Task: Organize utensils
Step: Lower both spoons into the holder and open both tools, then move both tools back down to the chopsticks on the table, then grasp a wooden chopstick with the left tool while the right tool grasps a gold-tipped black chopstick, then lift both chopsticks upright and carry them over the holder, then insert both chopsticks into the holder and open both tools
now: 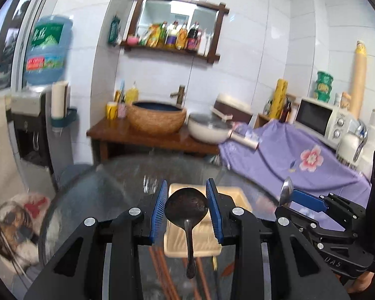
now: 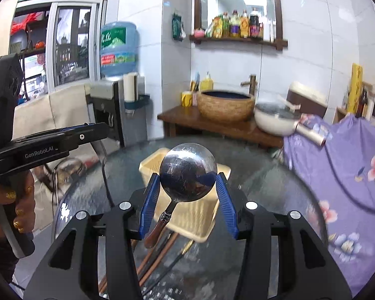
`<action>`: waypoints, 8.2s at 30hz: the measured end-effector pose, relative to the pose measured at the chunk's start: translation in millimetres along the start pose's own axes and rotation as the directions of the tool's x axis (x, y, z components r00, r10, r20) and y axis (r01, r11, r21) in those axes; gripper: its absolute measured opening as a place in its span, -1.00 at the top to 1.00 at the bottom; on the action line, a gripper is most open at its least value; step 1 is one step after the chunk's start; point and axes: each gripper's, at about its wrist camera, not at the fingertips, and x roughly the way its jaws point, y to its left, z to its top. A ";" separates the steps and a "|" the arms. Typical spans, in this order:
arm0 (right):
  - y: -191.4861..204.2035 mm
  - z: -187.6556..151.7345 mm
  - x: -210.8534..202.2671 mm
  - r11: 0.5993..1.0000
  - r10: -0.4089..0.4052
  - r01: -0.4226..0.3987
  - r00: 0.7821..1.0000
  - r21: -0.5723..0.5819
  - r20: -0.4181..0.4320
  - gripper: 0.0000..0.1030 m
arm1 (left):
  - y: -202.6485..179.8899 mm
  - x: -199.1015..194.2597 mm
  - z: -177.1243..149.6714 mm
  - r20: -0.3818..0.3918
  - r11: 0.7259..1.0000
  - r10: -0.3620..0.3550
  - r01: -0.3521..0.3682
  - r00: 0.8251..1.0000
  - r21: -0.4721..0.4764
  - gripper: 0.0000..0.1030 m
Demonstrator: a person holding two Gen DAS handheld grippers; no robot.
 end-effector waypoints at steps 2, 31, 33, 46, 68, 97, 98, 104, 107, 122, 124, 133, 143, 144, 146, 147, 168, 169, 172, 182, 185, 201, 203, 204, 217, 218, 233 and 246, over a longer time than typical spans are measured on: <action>-5.0 24.6 1.8 1.000 -0.017 0.017 1.000 -0.004 0.024 0.09 | -4.8 3.6 19.9 0.034 1.000 0.004 -0.005 0.999 0.015 0.38; -10.3 -30.6 102.2 0.982 -0.136 0.132 0.991 -0.132 -0.018 0.08 | -4.5 108.7 -21.9 -0.049 0.998 0.050 -0.048 0.998 0.043 0.38; -9.4 -34.6 104.3 0.983 -0.134 0.130 0.991 -0.133 -0.028 0.08 | -3.0 111.8 -27.3 -0.062 0.998 0.054 -0.052 0.997 0.043 0.38; -15.0 -37.7 104.7 0.984 -0.143 0.139 0.989 -0.114 -0.027 0.08 | 4.6 123.0 -42.6 -0.111 0.999 0.051 -0.050 0.993 0.016 0.38; -11.0 -49.9 46.4 0.979 -0.193 0.199 0.976 -0.054 0.100 -0.54 | 28.8 53.8 -41.2 -0.017 0.990 0.129 -0.129 0.992 -0.061 -0.88; 17.4 -177.5 121.4 0.974 -0.061 0.156 0.877 0.164 -0.476 0.17 | 61.8 99.9 -167.4 -0.463 0.983 0.157 -0.184 0.872 -0.014 0.21; 17.6 -177.6 122.6 0.973 -0.058 0.156 0.877 0.169 -0.478 0.17 | 61.9 103.6 -166.7 -0.469 0.984 0.152 -0.180 0.870 -0.016 0.22; 23.6 -175.6 127.6 0.975 -0.074 0.165 0.875 0.149 -0.479 0.18 | 62.1 118.3 -169.0 -0.494 0.988 0.123 -0.155 0.861 -0.023 0.24; 25.1 -175.1 130.1 0.976 -0.095 0.176 0.872 0.125 -0.480 0.18 | 60.9 120.5 -168.7 -0.488 0.987 0.138 -0.162 0.862 -0.007 0.27; 7.2 -176.6 125.4 0.977 -0.093 0.176 0.861 0.121 -0.500 0.41 | 77.9 121.8 -166.8 -0.510 0.983 0.171 -0.183 0.843 0.027 0.33; 10.3 -175.2 128.6 0.976 -0.102 0.183 0.860 0.114 -0.499 0.41 | 76.3 126.0 -165.2 -0.512 0.983 0.167 -0.180 0.842 0.025 0.33; 14.9 -172.3 133.8 0.973 -0.114 0.197 0.863 0.119 -0.491 0.74 | 65.1 142.5 -161.2 -0.518 0.981 0.192 -0.173 0.834 0.085 0.66; 6.7 -173.9 128.1 0.977 -0.098 0.178 0.861 0.116 -0.499 0.85 | 64.0 131.1 -166.8 -0.519 0.980 0.198 -0.171 0.831 0.099 0.85; 7.5 -174.0 128.1 0.978 -0.101 0.177 0.861 0.108 -0.498 0.85 | 62.4 131.0 -167.3 -0.518 0.979 0.203 -0.174 0.831 0.105 0.85; 7.2 -174.3 128.1 0.979 -0.104 0.176 0.861 0.098 -0.498 0.85 | 60.1 130.9 -167.6 -0.518 0.977 0.214 -0.177 0.828 0.120 0.86; 7.4 -174.2 128.3 0.980 -0.105 0.175 0.860 0.095 -0.498 0.85 | 58.4 130.3 -168.2 -0.518 0.977 0.215 -0.178 0.828 0.121 0.87; 6.5 -158.3 97.0 0.991 -0.020 0.070 0.923 0.116 -0.384 0.85 | 60.5 114.6 -151.1 -0.473 0.984 0.179 -0.169 0.863 0.065 0.88; 5.9 -154.2 91.8 0.990 -0.004 0.056 0.930 0.130 -0.368 0.85 | 59.9 109.2 -146.3 -0.459 0.985 0.173 -0.164 0.872 0.060 0.88; 4.0 -139.6 74.2 0.989 0.022 0.026 0.950 0.147 -0.313 0.85 | 57.1 90.6 -129.1 -0.409 0.989 0.148 -0.143 0.901 0.043 0.88; 0.4 -84.1 2.5 0.987 0.083 -0.066 0.991 0.147 -0.109 0.85 | 41.2 24.9 -75.4 -0.236 0.997 0.076 -0.073 0.969 0.018 0.88; 0.7 -73.6 -15.3 0.987 0.097 -0.086 0.993 0.139 -0.073 0.85 | 37.0 8.1 -66.2 -0.199 0.998 0.066 -0.062 0.978 0.023 0.87; 9.1 -45.5 -49.7 0.982 0.152 -0.150 0.988 0.112 -0.004 0.86 | 28.3 -37.9 -38.0 -0.098 0.999 0.015 -0.010 0.995 0.048 0.88; 8.4 -42.0 -48.4 0.982 0.158 -0.156 0.987 0.103 -0.005 0.86 | 26.6 -38.5 -37.5 -0.096 0.998 0.016 -0.010 0.995 0.056 0.88; 8.0 -40.9 -47.9 0.983 0.157 -0.155 0.988 0.098 -0.006 0.86 | 26.2 -38.6 -37.3 -0.096 0.998 0.015 -0.009 0.995 0.058 0.88; 3.0 13.2 -50.0 0.976 0.197 -0.199 0.980 0.088 0.027 0.85 | 1.8 -52.0 4.9 -0.038 0.993 -0.038 0.042 0.999 0.115 0.88; 2.3 19.8 -50.5 0.977 0.192 -0.194 0.981 0.084 0.035 0.85 | -4.2 -53.6 14.1 -0.020 0.990 -0.039 0.042 0.999 0.135 0.88; -13.5 113.4 -19.7 0.999 0.016 -0.022 0.989 0.041 0.147 0.85 | -9.7 4.9 96.8 0.073 0.998 0.011 -0.016 0.997 0.062 0.88; -26.9 48.1 43.0 0.992 -0.016 0.010 0.999 0.129 0.046 0.85 | 13.9 68.9 32.1 -0.069 1.000 0.009 -0.010 0.998 -0.020 0.88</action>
